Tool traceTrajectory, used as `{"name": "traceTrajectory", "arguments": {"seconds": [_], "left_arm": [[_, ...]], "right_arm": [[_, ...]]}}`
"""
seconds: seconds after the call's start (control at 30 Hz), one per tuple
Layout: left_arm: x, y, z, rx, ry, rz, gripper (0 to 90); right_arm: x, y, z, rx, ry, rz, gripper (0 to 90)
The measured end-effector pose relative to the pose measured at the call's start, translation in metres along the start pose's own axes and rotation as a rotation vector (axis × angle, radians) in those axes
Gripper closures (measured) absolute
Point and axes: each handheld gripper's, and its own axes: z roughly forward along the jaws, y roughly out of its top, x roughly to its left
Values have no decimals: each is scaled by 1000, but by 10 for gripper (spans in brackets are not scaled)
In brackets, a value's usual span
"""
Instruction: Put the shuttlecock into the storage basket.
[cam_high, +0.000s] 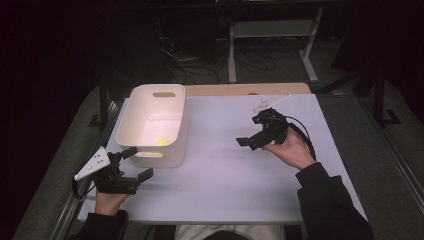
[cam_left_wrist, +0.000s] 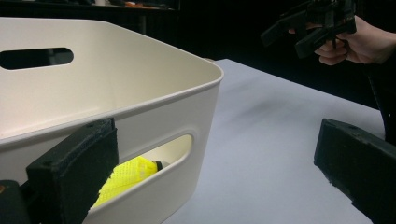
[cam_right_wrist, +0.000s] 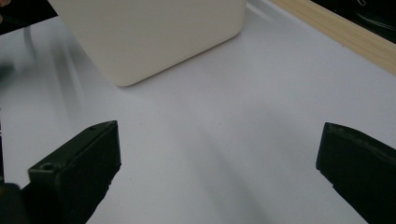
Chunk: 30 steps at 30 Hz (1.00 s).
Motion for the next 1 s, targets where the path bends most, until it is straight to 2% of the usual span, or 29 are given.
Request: {"name": "traceTrajectory", "arguments": {"seconds": [0.57, 1.0], "left_arm": [[0, 0, 0, 2, 1, 2, 0], [0, 0, 0, 6, 1, 4, 0]], "right_arm": [[-12, -33, -13, -18, -25, 57, 0], [-16, -53, -22, -43, -47, 79, 0]]}}
